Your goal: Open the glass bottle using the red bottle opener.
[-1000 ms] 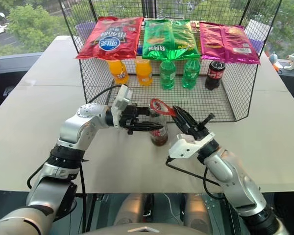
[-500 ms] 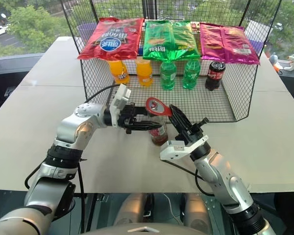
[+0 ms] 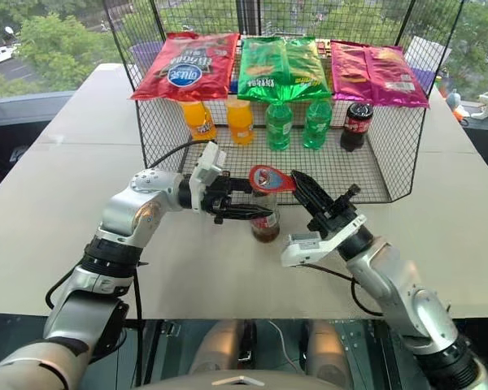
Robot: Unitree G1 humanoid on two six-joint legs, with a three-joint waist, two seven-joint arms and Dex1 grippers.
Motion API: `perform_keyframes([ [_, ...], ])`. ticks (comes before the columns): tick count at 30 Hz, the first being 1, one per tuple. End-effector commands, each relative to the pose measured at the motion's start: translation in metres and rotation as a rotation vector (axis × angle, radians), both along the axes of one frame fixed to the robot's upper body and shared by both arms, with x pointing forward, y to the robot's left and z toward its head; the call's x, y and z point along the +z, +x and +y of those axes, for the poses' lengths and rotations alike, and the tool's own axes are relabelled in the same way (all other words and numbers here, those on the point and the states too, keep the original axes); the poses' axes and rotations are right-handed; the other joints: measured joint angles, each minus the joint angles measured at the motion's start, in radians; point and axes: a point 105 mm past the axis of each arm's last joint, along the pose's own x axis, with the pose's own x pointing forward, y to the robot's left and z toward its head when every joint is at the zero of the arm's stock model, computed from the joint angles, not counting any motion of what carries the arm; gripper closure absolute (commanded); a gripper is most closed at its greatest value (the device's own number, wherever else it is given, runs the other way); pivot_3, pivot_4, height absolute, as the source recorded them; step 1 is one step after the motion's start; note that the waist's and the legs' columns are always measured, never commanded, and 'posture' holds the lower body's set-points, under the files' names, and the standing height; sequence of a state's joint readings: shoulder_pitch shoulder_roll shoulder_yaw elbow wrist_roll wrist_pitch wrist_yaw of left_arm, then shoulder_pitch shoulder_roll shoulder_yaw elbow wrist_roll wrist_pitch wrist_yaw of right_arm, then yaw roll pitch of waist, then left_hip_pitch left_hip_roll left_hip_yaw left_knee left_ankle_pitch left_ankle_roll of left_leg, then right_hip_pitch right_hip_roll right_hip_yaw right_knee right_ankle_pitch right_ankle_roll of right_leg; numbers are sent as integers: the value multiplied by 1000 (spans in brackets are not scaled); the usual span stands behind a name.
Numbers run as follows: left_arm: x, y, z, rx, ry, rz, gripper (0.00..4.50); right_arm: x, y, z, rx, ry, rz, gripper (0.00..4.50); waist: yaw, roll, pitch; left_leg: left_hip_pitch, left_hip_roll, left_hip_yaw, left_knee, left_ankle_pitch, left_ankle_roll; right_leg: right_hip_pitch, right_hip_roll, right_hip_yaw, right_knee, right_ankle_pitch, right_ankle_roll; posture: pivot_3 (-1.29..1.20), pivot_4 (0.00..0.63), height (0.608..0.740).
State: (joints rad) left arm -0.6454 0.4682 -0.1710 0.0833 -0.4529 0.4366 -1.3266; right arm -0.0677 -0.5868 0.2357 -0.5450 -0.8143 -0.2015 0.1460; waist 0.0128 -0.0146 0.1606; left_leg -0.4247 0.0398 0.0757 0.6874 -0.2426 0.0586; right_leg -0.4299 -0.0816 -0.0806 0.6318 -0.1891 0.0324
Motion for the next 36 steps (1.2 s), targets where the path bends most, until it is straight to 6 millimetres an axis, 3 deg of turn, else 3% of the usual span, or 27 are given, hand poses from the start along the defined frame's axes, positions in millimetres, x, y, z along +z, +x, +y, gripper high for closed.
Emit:
perform_keyframes([
  [1,7,-4,-6,-52,-5,-45,2303,-24,12,-14,-49,-148,141,4500,0,0,0,0,0,0,0,0,0,0,0,0,0,0,0,0,150,740],
  [13,6,-3,-5,-42,-38,-54,2303,28,20,-9,-32,-75,40,4500,1,0,0,0,0,0,0,0,0,0,0,0,0,0,0,0,150,740],
  [19,6,-3,-5,-35,-52,-58,2303,44,22,-15,-65,-44,14,4500,2,0,1,-5,-1,0,0,0,0,-4,-1,-1,0,0,0,0,150,740],
  [25,7,-3,-5,-32,-60,-63,2303,62,11,-31,-71,218,118,4500,3,0,1,-6,-1,-1,0,0,0,-4,0,-1,0,0,0,0,150,740],
  [27,6,-3,-5,-29,-61,-63,2303,53,10,-44,-116,371,244,4500,3,0,1,-6,-1,-1,0,0,0,-4,0,-1,0,0,0,0,150,740],
  [29,6,-3,-5,-26,-65,-64,2303,16,5,-58,-177,555,510,4500,7,0,1,-6,0,-2,0,0,0,-3,0,-2,-1,0,0,0,150,740],
  [33,6,-4,-5,-20,-76,-68,2303,-36,-15,-55,-200,819,887,4500,2,2,2,-6,0,-1,0,0,0,-3,-1,-1,-1,0,0,0,150,740],
  [36,7,-4,-6,-13,-87,-73,2303,-57,-22,-53,-222,1036,1054,4500,-1,3,2,-4,2,-1,0,0,0,-4,-1,-1,1,0,0,0,150,740],
])
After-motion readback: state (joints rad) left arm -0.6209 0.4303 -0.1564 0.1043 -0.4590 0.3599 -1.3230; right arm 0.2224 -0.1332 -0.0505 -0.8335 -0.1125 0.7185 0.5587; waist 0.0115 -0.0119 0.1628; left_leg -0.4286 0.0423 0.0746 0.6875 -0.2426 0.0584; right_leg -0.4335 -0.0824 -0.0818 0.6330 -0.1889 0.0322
